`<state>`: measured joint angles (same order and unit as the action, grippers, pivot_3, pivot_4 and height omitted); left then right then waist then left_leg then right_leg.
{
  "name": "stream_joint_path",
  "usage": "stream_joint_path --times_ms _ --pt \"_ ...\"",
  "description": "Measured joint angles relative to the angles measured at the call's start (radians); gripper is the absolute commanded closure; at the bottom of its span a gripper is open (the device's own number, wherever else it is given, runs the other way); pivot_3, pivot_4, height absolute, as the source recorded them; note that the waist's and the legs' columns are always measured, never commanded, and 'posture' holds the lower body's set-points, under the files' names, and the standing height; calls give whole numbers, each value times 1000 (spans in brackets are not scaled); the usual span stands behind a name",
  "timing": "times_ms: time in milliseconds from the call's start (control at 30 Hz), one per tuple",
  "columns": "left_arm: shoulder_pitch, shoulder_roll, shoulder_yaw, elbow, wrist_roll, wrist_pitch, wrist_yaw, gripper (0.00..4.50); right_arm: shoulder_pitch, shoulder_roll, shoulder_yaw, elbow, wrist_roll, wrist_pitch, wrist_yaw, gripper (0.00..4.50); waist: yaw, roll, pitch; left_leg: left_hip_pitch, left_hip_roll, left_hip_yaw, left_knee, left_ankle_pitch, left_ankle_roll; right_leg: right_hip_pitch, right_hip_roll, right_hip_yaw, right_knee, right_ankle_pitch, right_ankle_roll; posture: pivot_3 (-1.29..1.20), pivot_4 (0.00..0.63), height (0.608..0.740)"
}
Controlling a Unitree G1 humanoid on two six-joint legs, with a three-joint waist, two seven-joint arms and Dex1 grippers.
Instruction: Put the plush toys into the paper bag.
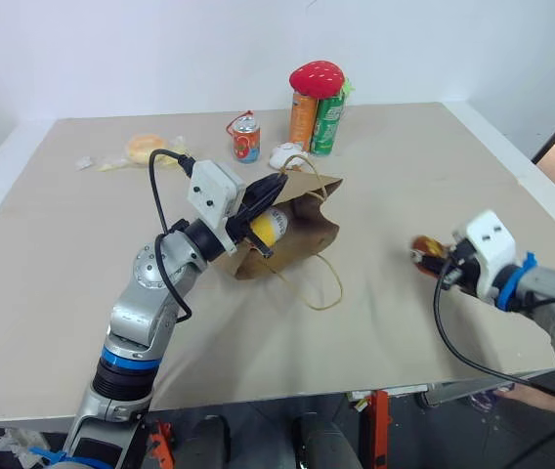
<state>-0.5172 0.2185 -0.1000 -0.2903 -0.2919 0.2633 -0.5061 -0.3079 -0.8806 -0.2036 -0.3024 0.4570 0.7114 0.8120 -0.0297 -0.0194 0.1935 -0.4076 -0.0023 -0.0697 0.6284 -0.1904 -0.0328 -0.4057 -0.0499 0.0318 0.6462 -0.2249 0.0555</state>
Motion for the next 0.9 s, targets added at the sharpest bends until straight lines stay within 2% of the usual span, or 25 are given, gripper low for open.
stream_joint_path --times_ms 67,133,233,367,400,433,600,667,733,800,900 --pt "-3 -2 1 7 0 -3 0 4500 -77 34 3 -89 108 59 23 4149 2 -2 0 0 1 -1 0 0 0 0 1 0 0 0 0 0 150 740" --pt "-7 -8 1 12 3 -14 4 4500 -165 122 66 -174 218 131 14 4149 4 -3 1 0 1 -2 0 0 0 0 2 0 0 0 0 0 150 740" --pt "-14 -15 0 20 7 -20 13 4500 -207 196 166 -191 236 150 0 4149 7 -3 1 -1 0 -2 1 0 0 0 1 0 0 0 0 0 150 740" --pt "-23 -23 3 31 7 -24 21 4500 -300 324 300 -25 97 43 -61 4149 8 -3 1 -2 -1 -1 2 0 0 0 0 1 0 0 -1 0 150 740" --pt "-23 -23 3 31 7 -24 21 4500 -302 328 305 -18 90 37 -64 4149 8 -3 1 -2 -1 -1 2 0 0 0 0 1 0 0 -1 0 150 740" --pt "-25 -24 7 33 8 -25 24 4500 -337 385 372 126 -31 -76 -111 4149 8 -5 0 -3 -1 -2 2 0 0 -1 1 1 0 0 -1 0 150 740" --pt "-26 -33 -2 25 8 -24 28 4500 -399 465 432 365 -202 -263 -165 4149 5 -4 1 -2 0 -1 -1 0 0 -2 1 2 0 1 -1 0 150 740" --pt "-25 -32 -1 22 9 -23 31 4500 -406 478 435 394 -229 -302 -167 3154 6 -4 1 -2 0 -1 -2 0 0 -2 2 2 0 1 -1 0 150 740" --pt "-22 -31 -1 16 9 -21 40 4500 -419 495 433 427 -253 -340 -178 2527 6 -4 1 -1 0 -1 -3 0 0 -2 1 2 0 1 -1 0 150 740" --pt "-19 -31 -1 5 9 -18 45 4500 -422 501 433 439 -262 -351 -175 1378 6 -4 1 -1 0 -1 -3 0 0 -2 1 2 0 1 -1 0 150 740" --pt "-18 -30 -1 -1 9 -16 49 4500 -424 500 433 438 -266 -352 -154 23 6 -4 1 -1 0 -1 -2 0 0 -2 1 2 0 1 -1 0 150 740"
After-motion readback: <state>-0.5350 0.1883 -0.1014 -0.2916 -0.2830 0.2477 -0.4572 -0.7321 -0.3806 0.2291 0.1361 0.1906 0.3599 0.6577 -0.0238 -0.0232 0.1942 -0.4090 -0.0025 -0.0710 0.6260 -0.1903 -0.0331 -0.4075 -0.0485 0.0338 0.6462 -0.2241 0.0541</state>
